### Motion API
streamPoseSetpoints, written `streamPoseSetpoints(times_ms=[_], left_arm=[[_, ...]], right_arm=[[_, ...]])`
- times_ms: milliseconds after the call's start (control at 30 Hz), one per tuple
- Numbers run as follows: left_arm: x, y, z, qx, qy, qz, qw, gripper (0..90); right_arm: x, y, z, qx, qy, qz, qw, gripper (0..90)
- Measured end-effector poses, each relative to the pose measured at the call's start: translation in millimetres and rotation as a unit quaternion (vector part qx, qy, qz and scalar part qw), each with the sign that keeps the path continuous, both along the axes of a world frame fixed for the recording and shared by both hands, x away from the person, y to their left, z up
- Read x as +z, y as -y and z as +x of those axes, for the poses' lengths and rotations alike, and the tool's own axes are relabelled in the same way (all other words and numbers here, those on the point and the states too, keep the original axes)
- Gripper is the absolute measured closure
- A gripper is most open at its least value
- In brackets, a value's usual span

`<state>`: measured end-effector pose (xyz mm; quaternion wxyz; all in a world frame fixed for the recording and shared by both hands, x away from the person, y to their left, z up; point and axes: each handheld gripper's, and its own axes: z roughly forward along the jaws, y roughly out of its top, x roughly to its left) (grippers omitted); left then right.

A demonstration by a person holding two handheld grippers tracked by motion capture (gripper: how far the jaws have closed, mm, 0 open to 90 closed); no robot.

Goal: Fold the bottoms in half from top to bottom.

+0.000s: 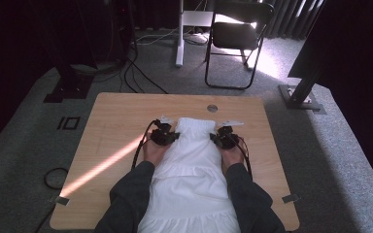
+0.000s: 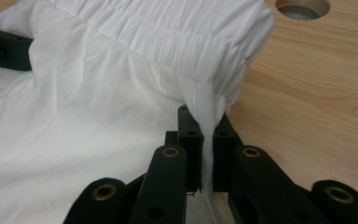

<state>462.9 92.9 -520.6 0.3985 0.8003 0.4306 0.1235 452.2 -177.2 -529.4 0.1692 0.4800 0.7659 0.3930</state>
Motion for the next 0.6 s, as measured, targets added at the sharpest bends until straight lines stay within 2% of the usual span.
streamPoseSetpoints(times_ms=[167, 267, 400, 600], left_arm=[[7.1, -2.6, 0.0, -0.001, 0.008, -0.012, 0.9999, 85.8], [17.4, -4.2, 1.0, 0.0, 0.019, -0.015, 0.9997, 85.8], [42.1, -8.8, 6.2, 0.002, 0.042, -0.023, 0.9989, 85.9], [87.5, -13.8, 15.3, 0.006, 0.081, -0.024, 0.9964, 85.8]], right_arm=[[8.9, 1.2, -2.2, 0.003, 0.011, 0.0, 0.9999, 86.6], [19.3, 0.2, -1.5, 0.007, 0.023, -0.007, 0.9997, 86.6], [40.9, -1.6, 3.8, 0.007, 0.043, -0.008, 0.999, 86.6], [84.4, -6.4, 15.0, 0.01, 0.084, -0.014, 0.9963, 86.6]])
